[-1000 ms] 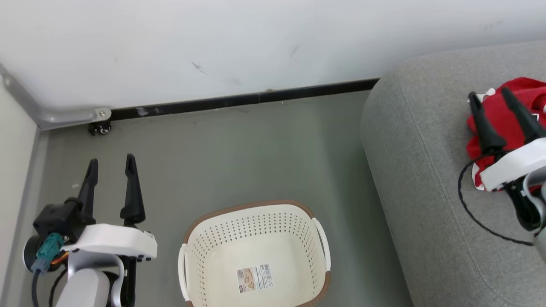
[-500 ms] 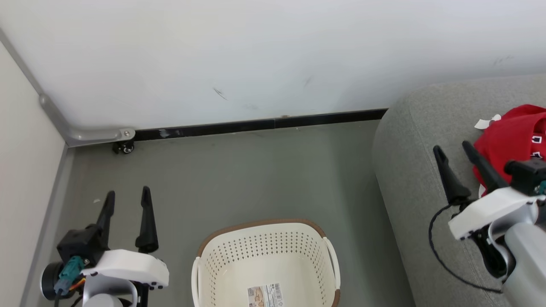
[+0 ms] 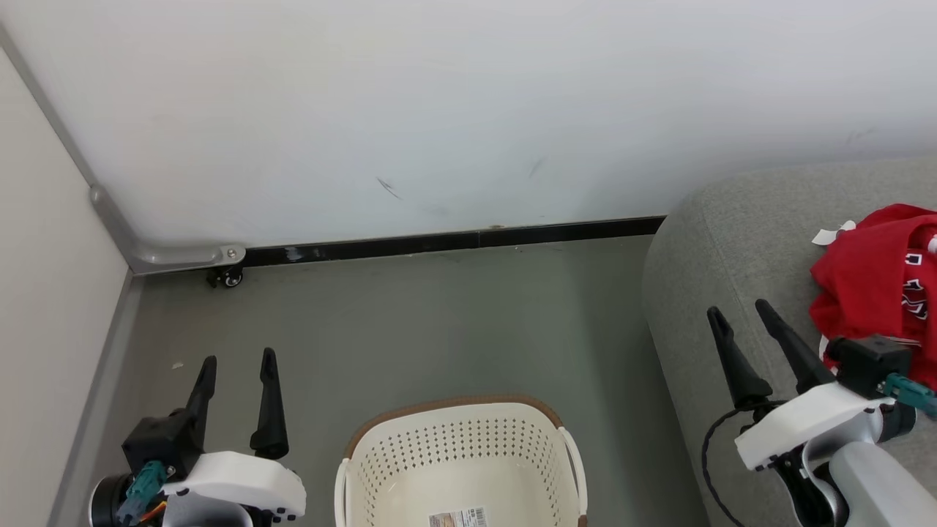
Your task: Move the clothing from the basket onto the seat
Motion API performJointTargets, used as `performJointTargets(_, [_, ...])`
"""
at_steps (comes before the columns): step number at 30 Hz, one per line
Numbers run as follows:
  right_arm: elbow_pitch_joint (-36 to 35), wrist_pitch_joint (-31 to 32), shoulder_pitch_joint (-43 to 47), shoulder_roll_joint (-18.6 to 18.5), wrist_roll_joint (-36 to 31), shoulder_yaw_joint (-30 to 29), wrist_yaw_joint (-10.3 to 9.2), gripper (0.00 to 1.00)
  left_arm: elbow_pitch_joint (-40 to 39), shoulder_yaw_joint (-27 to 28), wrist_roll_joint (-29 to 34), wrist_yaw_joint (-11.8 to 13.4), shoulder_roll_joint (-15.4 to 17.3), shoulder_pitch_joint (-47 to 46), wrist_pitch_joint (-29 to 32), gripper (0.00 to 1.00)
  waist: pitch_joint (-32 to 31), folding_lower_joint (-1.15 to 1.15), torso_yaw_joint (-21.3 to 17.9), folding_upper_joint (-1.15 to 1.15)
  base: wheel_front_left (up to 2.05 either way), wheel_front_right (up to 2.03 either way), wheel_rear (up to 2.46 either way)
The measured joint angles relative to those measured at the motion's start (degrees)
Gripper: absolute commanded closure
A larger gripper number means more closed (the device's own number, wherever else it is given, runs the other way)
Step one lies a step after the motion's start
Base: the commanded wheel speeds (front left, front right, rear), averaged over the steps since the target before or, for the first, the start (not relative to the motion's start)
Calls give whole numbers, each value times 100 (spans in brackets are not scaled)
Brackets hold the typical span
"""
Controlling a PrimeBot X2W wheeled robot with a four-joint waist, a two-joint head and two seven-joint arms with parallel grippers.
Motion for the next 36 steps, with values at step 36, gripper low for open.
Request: performJointTargets(36, [-923, 0, 1478, 1106, -1489, -1209, 0, 0, 59, -108, 382, 34, -155, 383, 0, 0, -139, 0, -189, 0, 0, 0, 0])
